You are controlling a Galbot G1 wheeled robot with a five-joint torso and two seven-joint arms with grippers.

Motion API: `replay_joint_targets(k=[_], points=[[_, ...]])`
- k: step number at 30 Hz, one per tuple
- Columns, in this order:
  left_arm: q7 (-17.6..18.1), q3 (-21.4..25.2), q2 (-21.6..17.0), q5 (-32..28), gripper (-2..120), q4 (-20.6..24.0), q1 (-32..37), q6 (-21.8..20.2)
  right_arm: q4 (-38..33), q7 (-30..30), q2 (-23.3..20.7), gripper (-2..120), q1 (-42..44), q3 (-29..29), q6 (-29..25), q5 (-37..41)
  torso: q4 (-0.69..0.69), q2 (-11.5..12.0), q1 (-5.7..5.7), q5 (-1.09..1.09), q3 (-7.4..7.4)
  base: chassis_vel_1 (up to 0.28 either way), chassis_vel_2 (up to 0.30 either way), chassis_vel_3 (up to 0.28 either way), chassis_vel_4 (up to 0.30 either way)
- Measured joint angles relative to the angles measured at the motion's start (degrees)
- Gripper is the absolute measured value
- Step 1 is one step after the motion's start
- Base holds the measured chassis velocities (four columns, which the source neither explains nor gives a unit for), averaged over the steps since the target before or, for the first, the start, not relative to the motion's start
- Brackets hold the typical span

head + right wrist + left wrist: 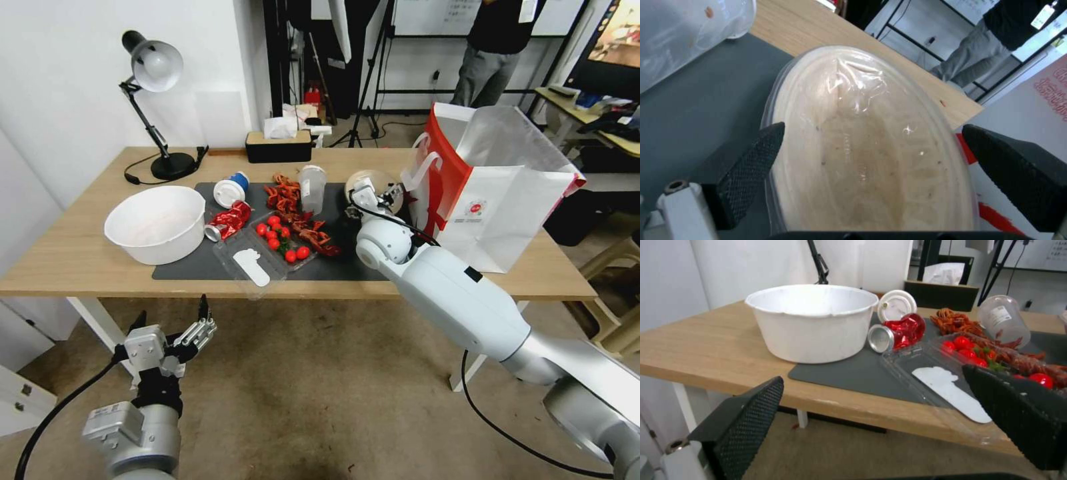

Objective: Pick up the trash from the table and place it into the takeout bag.

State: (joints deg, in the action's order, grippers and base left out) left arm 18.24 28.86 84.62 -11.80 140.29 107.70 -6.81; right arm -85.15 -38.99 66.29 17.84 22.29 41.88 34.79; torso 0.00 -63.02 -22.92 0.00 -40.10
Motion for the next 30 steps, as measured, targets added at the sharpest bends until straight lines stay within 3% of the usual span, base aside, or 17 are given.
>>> replay_joint_targets(k=[30], points=[[0.0, -0.1, 0.1, 0.2, 100, -0.2, -0.1, 0.1, -2.3, 3.9, -0.4, 100, 1.3, -0.5, -0.1, -0.4, 0.00, 0.0, 0.00, 0.00, 0.00, 0.000, 0.000, 0.000, 0.000]])
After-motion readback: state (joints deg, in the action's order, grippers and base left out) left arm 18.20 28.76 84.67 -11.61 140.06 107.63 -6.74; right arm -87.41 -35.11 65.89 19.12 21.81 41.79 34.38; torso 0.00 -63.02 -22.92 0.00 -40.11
